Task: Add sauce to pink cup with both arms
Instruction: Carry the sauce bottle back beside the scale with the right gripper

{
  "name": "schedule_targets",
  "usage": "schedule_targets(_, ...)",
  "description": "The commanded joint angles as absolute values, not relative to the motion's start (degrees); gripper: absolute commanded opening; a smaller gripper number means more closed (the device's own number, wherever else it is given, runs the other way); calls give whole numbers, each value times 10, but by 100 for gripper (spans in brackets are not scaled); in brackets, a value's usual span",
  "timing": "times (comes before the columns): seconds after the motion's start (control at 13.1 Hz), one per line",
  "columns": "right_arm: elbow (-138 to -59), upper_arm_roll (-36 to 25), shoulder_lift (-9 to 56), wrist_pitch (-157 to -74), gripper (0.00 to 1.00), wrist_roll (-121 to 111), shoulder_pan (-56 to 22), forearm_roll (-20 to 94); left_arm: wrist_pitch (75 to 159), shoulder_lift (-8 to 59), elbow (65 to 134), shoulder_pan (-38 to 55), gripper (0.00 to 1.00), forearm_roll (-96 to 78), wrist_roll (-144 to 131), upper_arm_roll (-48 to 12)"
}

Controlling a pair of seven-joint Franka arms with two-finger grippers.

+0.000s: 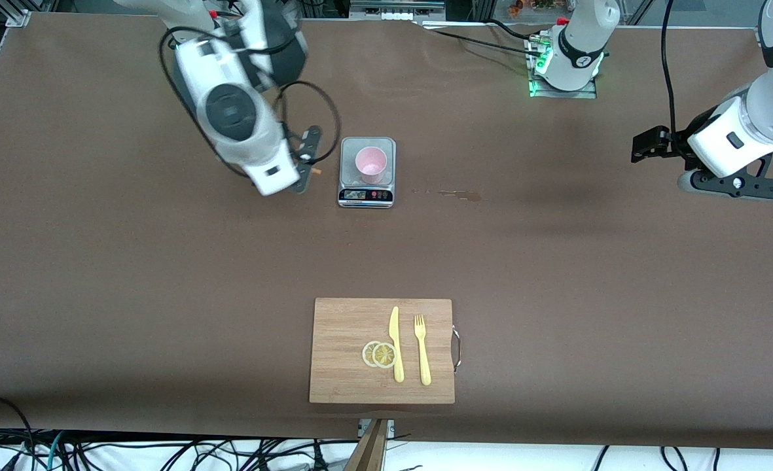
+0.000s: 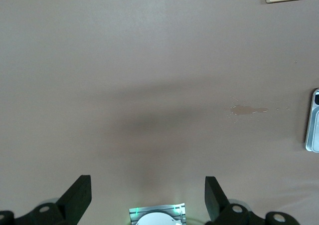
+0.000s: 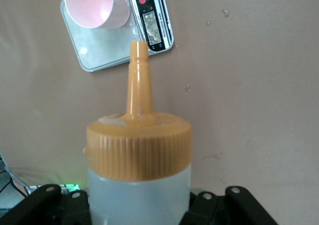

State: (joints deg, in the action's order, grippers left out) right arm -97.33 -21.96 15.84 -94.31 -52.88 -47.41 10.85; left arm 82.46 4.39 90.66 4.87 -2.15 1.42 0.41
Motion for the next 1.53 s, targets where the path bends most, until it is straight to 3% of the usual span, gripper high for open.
schedule_targets(0.0, -970, -255, 153, -932, 6, -652, -445, 182, 820, 53, 889, 46, 100, -17, 11, 1)
schedule_targets(0.53, -971, -272, 193, -929, 6, -922, -321, 360, 820, 53, 889, 46, 100, -17, 11, 1)
schedule_targets(0.92, -971, -275, 285, -842, 6, -1164, -224, 548, 820, 53, 889, 46, 100, -18, 11, 1)
schedule_targets(1.15, -976, -314, 359, -771, 6, -1301, -213, 637, 820, 53, 889, 46, 100, -18, 11, 1)
schedule_targets(1.45, -1031, -316, 411, -761, 8, -1429, -215, 708, 820, 54, 889, 45, 100, -18, 11, 1)
